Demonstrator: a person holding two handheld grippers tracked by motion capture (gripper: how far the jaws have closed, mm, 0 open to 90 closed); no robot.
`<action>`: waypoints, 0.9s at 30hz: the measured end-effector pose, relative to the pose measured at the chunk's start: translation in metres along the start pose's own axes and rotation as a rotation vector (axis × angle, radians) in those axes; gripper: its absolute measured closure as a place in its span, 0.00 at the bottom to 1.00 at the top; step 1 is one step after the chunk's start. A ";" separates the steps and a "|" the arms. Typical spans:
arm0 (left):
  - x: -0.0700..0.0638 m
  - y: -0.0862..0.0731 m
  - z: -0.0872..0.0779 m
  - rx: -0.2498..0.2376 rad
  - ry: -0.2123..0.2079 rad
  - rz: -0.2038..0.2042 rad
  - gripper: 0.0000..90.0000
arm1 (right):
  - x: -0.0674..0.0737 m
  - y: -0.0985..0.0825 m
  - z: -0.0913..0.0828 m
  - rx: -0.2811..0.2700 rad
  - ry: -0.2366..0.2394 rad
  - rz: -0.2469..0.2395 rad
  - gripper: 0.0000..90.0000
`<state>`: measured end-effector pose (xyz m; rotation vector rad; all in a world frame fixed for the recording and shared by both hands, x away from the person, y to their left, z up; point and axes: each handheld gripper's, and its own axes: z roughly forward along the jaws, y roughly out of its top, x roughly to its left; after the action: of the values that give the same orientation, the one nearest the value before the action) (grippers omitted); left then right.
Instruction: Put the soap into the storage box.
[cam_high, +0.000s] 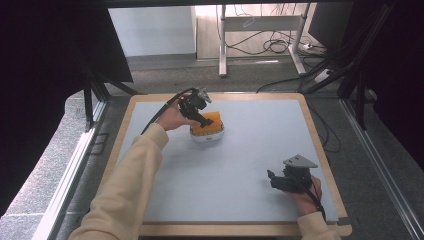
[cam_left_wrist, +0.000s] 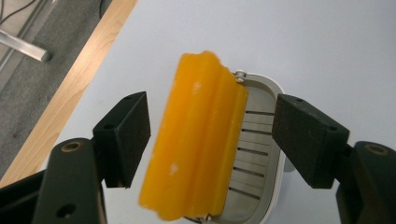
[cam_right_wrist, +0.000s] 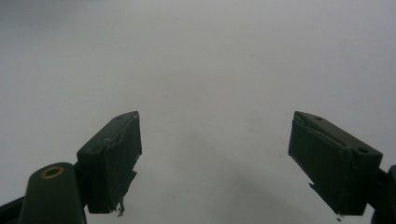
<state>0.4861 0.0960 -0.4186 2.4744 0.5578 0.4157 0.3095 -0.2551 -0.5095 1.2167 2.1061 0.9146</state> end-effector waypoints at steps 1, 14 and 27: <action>-0.003 -0.002 -0.007 -0.012 0.003 -0.019 0.29 | 0.000 0.000 0.000 0.000 -0.001 0.000 0.19; -0.037 -0.042 -0.052 -0.078 0.071 -0.134 0.27 | 0.000 0.000 -0.001 -0.002 -0.005 0.001 0.19; -0.081 -0.124 -0.079 -0.148 0.108 -0.263 0.26 | 0.002 0.000 0.000 0.005 -0.004 -0.002 0.19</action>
<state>0.3476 0.1874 -0.4416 2.2103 0.8527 0.4690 0.3087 -0.2536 -0.5100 1.2179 2.1078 0.9055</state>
